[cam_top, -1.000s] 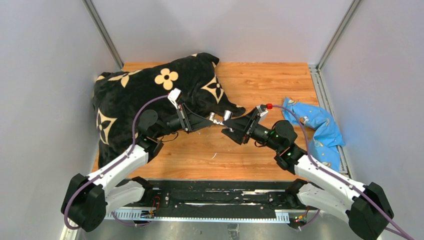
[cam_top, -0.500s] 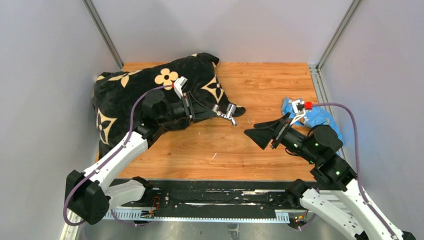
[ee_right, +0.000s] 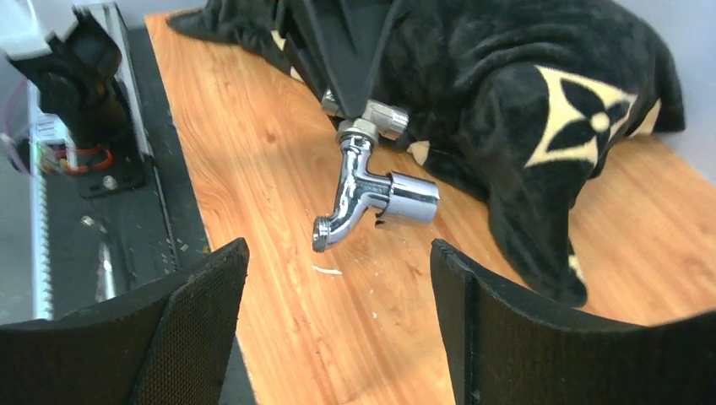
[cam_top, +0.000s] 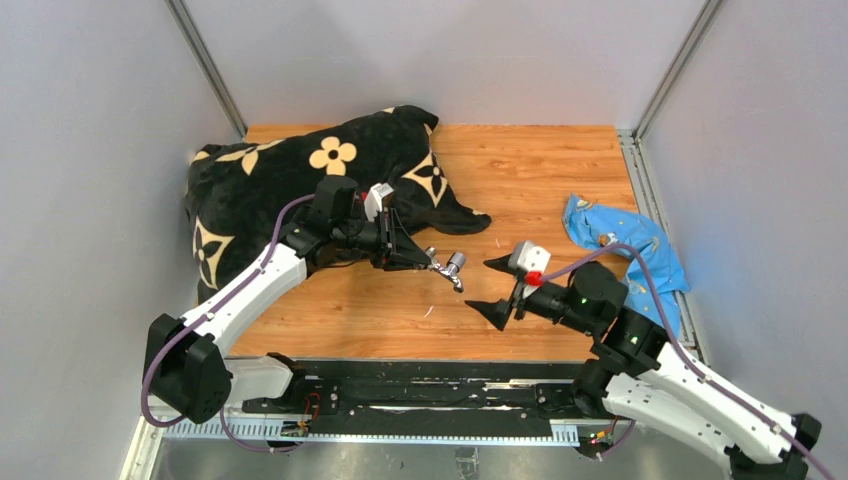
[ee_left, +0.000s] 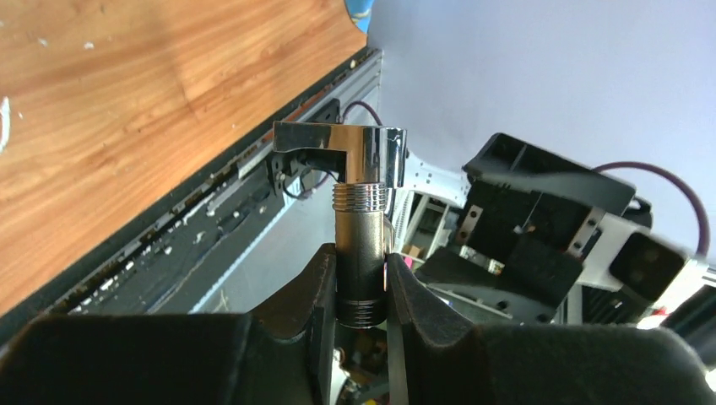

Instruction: Install the water faucets

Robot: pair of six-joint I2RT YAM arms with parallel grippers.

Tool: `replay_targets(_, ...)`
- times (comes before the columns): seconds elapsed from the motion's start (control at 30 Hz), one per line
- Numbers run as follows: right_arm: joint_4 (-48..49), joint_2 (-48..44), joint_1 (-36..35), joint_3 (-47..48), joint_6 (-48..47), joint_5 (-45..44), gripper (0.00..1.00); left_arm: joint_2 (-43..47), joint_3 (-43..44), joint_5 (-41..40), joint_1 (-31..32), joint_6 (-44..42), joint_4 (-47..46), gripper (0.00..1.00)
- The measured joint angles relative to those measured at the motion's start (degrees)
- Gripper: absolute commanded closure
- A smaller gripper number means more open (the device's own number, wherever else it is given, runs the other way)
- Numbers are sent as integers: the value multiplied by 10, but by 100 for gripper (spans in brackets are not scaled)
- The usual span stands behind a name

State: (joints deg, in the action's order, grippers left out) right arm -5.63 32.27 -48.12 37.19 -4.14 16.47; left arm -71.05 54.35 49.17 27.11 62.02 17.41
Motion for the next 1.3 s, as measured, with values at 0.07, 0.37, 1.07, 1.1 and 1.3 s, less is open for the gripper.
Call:
replay_targets(0.07, 21, 9, -63, -15, -58, -49, 19, 0, 0, 9, 0, 3, 12, 100)
replay_targets(0.37, 176, 51, -259, -103, -275, -243, 18, -2, 31, 19, 0, -23, 114, 100)
replay_targets(1.07, 559, 235, -333, -197, -550, -443, 49, -2, 14, 54, 0, 8, 78, 100)
replay_targets(1.1, 567, 242, -336, -197, -559, -446, 50, -2, 12, 62, 0, 10, 74, 100)
replay_targets(1.3, 662, 302, -360, -207, -639, -481, 69, -21, 11, 92, 0, -2, 73, 100)
